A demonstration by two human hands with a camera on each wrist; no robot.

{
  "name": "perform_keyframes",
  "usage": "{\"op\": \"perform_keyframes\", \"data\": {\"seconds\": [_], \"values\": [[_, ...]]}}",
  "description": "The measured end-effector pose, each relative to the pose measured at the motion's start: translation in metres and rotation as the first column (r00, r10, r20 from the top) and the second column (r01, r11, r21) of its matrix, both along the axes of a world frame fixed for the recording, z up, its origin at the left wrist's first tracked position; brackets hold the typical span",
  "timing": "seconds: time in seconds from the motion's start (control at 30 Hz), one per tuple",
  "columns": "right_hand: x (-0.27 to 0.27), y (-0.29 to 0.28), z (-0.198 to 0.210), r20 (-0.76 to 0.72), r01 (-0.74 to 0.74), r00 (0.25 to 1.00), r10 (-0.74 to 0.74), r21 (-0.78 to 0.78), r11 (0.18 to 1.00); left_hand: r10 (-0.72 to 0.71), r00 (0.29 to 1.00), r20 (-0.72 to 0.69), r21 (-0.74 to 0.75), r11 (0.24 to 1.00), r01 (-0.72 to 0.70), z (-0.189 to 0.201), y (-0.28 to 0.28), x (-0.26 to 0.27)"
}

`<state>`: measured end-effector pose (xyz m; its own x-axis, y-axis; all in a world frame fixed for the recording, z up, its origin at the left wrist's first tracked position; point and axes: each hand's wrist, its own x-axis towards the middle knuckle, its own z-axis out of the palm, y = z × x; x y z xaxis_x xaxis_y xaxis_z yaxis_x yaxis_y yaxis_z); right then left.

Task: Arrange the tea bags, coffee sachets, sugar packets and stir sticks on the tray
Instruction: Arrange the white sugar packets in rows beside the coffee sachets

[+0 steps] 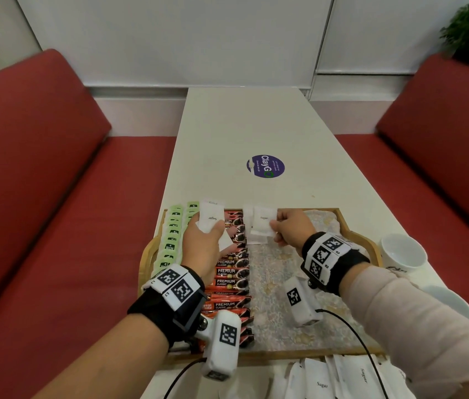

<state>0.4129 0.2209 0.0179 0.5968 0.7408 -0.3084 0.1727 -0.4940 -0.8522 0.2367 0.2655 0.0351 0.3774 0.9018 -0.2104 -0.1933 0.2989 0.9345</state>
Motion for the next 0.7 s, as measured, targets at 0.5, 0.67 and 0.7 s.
{"op": "perform_keyframes", "data": {"seconds": [0.5,0.67,0.7], "values": [[-0.002,0.017,-0.020,0.231,-0.127,0.952,0.200,-0.297,0.946,-0.013,1.000,0.021,-0.092,0.996,0.015,-0.002,0.002,0.000],[-0.002,0.021,-0.019,0.338,-0.146,0.894,0.293,-0.398,0.906,-0.043,0.997,0.059,-0.145,0.988,0.051,-0.001,0.003,-0.001],[-0.002,0.022,-0.019,0.354,-0.154,0.880,0.317,-0.418,0.895,-0.046,0.996,0.071,-0.164,0.985,0.057,-0.001,0.003,-0.001]]}}
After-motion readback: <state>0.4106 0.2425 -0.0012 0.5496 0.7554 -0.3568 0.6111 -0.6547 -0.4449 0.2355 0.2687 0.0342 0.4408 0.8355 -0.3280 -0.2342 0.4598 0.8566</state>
